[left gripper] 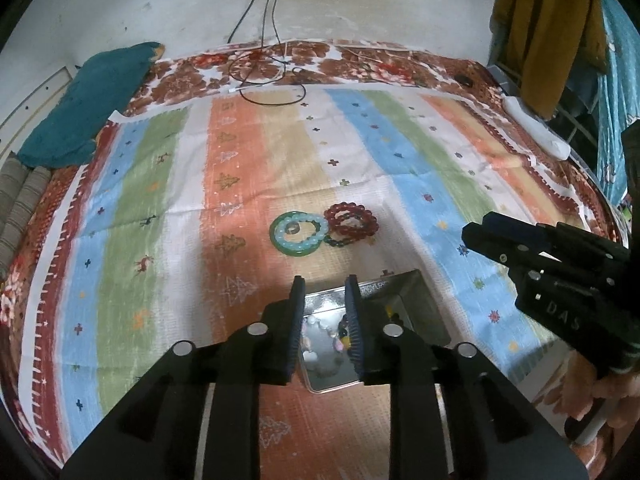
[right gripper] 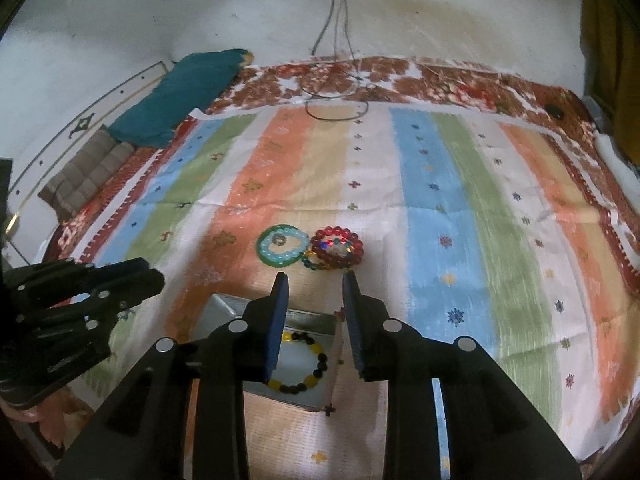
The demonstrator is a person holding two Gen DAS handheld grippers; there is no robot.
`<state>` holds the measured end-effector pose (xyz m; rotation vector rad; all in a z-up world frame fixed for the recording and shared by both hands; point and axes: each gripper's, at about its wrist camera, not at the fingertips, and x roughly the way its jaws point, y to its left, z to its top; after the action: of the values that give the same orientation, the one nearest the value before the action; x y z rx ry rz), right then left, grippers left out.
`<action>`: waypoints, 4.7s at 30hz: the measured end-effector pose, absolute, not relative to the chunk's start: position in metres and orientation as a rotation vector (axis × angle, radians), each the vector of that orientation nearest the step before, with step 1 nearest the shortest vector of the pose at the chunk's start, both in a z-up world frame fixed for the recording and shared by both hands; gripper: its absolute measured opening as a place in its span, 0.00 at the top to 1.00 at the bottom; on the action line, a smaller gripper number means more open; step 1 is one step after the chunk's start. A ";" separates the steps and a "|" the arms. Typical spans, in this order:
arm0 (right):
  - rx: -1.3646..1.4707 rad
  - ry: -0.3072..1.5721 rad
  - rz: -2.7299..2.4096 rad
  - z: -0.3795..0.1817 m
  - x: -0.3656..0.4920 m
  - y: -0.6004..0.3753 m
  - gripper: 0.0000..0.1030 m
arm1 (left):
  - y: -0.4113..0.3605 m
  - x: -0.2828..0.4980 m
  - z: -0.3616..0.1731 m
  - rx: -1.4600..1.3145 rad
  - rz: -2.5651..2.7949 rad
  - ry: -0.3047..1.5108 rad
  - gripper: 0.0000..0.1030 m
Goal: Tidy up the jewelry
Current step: 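Carry both bracelets into the silver tray and open both tools, then move both tools back over the red bead bracelet and jade bangle, then close the right tool on the red bead bracelet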
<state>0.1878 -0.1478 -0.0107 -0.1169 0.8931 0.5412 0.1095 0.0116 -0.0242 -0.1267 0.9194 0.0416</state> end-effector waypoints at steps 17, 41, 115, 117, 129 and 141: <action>-0.146 0.991 0.518 -0.025 0.215 -0.140 0.45 | 0.023 0.127 -0.035 -0.143 0.046 0.928 0.51; -0.149 1.088 0.485 -0.052 0.271 -0.130 0.28 | 0.037 0.173 -0.055 -0.067 0.069 0.978 0.41; -0.303 1.254 0.429 -0.164 0.361 -0.094 0.66 | 0.029 0.284 -0.164 0.069 -0.121 1.170 0.96; -0.325 1.247 0.422 -0.166 0.361 -0.094 0.68 | 0.027 0.283 -0.164 0.076 -0.124 1.169 0.97; -0.367 1.218 0.409 -0.164 0.363 -0.096 0.86 | 0.027 0.281 -0.158 0.074 -0.099 1.159 1.00; -0.354 1.185 0.434 -0.145 0.358 -0.091 0.86 | 0.029 0.277 -0.139 0.045 -0.076 1.122 1.00</action>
<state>0.3577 -0.0910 -0.1452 -0.3541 1.1851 0.4344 0.2771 0.0292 -0.1392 0.0455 1.1221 -0.0758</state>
